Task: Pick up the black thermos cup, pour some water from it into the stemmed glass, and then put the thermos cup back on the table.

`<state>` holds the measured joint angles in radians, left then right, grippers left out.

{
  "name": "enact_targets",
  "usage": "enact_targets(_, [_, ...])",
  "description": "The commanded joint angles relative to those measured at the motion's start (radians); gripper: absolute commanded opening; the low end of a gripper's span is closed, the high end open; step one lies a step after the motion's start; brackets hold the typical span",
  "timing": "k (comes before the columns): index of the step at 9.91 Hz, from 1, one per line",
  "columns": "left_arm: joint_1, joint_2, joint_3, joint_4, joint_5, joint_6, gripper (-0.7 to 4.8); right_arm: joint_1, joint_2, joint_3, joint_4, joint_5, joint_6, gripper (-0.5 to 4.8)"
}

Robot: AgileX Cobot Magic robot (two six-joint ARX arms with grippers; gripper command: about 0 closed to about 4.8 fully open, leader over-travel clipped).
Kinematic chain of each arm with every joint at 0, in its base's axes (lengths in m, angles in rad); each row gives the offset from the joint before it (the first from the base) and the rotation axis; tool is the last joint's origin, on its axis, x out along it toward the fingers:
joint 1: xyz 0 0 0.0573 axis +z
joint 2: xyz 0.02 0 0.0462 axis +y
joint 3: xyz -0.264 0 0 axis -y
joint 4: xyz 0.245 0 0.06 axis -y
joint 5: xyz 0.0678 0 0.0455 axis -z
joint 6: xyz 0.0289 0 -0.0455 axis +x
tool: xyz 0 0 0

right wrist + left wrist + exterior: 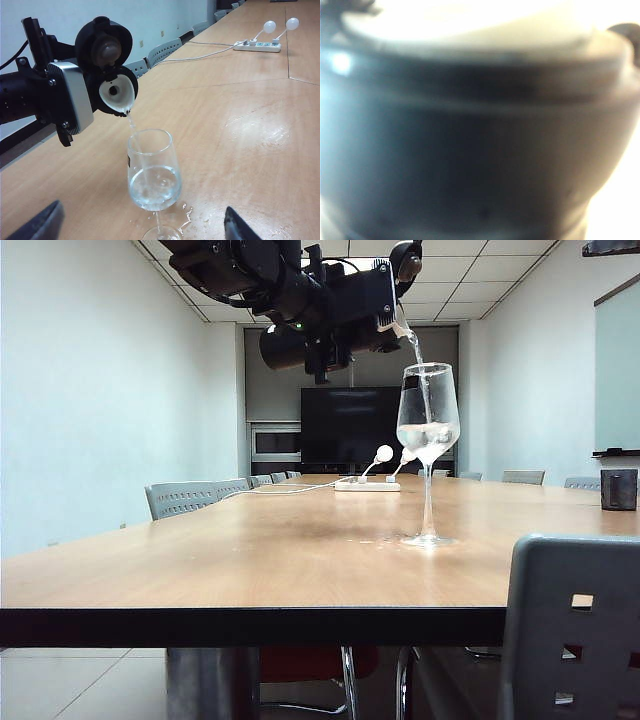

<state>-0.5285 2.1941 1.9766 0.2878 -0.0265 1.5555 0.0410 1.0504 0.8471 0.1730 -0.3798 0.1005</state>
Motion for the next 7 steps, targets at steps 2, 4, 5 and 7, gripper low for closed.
enact_targets(2, [-0.002, -0.021, 0.015, 0.087, 0.006, -0.049, 1.84, 0.000, -0.012, 0.002, 0.011, -0.005, 0.004, 4.13])
enact_targets(4, [-0.002, -0.021, 0.015, 0.087, 0.005, -0.143, 1.84, 0.000, -0.020, 0.002, 0.010, -0.005, 0.004, 4.13])
enact_targets(5, [-0.002, -0.021, 0.015, 0.088, 0.005, -0.163, 1.84, 0.000, -0.020, 0.002, 0.011, -0.005, 0.004, 4.13])
enact_targets(7, [-0.002, -0.021, 0.015, 0.087, -0.015, -0.558, 1.84, 0.000, -0.032, 0.002, 0.011, -0.005, 0.004, 4.13])
